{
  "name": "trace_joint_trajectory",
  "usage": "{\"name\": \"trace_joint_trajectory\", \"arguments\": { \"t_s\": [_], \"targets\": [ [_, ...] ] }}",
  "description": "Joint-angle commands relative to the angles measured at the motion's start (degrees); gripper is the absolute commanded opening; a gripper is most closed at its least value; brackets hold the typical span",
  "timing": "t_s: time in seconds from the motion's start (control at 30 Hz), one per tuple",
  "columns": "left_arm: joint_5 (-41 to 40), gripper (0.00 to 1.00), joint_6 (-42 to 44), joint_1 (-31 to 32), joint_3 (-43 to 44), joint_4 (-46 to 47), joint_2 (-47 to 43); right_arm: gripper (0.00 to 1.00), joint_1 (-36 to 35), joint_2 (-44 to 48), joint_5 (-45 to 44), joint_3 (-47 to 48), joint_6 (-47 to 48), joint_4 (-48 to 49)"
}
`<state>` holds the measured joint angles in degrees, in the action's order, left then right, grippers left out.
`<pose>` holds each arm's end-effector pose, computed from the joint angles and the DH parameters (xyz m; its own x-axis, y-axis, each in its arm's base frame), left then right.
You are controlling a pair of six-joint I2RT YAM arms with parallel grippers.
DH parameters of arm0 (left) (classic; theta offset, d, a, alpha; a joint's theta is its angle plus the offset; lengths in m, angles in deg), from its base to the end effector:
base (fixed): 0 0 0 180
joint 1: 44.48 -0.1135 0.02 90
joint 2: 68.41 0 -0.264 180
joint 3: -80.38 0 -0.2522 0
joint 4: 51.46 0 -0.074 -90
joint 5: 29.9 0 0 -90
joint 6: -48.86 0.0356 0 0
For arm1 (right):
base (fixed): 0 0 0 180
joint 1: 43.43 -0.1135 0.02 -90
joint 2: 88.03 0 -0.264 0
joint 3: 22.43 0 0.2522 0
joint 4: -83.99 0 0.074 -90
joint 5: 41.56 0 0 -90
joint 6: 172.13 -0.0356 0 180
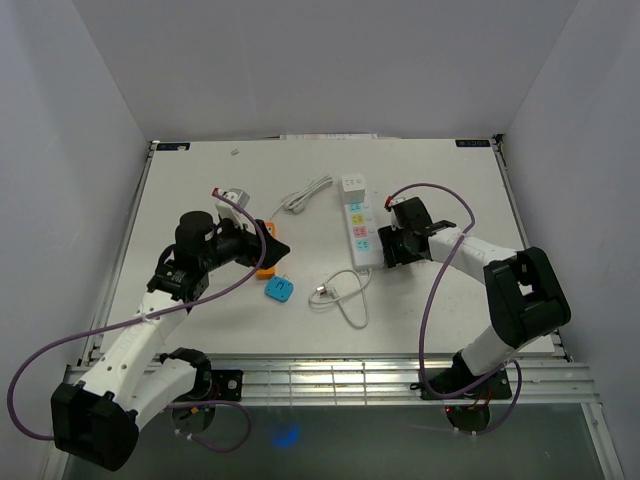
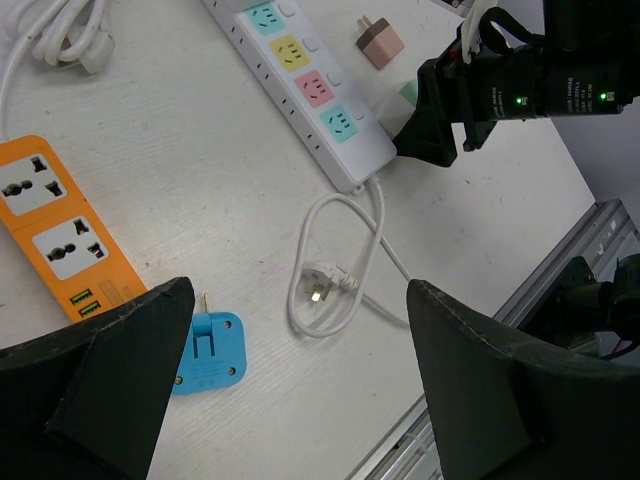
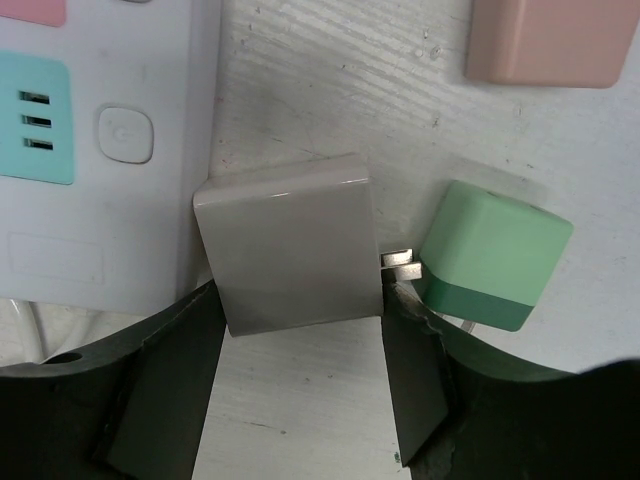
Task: Insert the plug
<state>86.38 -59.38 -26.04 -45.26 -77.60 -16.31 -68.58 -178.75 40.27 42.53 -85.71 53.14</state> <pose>0.1911 -0.0803 0.2889 -0.5737 -0.1045 -0.8123 0.5139 0.7263 -0.4564 0.2833 0.1274 0.1767 -0.7762 -0.2961 -0.5567 -0.3020 0.9496 -0.0841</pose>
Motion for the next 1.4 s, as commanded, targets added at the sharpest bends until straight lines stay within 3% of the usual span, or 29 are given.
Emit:
{"name": "trace_joint_trajectory", "arguments": {
  "t_s": [0.0, 0.27, 0.4, 0.53, 0.73, 0.9, 1.0, 1.17, 1.37],
  "targets": [
    [2.4, 0.98, 0.7, -0.3, 1.2, 0.6, 0.5, 0.60, -0.4, 0.3, 0.5, 1.8, 0.8, 0.1],
    [3.1, 0.98, -0.6, -0.3, 1.2, 1.4, 2.5, 0.54, -0.5, 2.9, 2.4, 0.8, 1.0, 0.6],
    [7.7, 0.98, 1.0, -0.1, 2.3, 2.1, 4.6, 0.54, -0.5, 7.0, 7.0, 0.4, -0.5, -0.6],
    [9.7, 0.98, -0.1, 0.5, -0.8, 9.5, 2.7, 0.52, -0.5, 12.7, 18.9, -0.4, -3.4, -2.6],
    [21.1, 0.98, 0.0, 0.5, -2.2, 20.0, 2.7, 0.51, -0.5, 20.0, 25.3, -0.4, -5.1, -5.6],
    [21.8, 0.98, -1.5, 0.6, -0.7, 26.2, 6.5, 0.51, -0.6, 21.5, 28.5, 1.8, -5.4, -8.8],
    [27.7, 0.98, 4.9, 1.2, -0.4, 30.0, 8.3, 0.51, -0.5, 22.0, 30.2, 2.5, -6.1, -9.3],
    [26.0, 0.98, 22.5, 3.0, 1.7, 30.9, 9.2, 0.49, -0.5, 20.2, 36.2, 5.0, -7.4, -10.3],
    [29.8, 0.98, 34.8, 3.3, 4.3, 33.5, 13.1, 0.48, -0.5, 19.6, 41.4, 7.5, -7.8, -10.6]
  ]
}}
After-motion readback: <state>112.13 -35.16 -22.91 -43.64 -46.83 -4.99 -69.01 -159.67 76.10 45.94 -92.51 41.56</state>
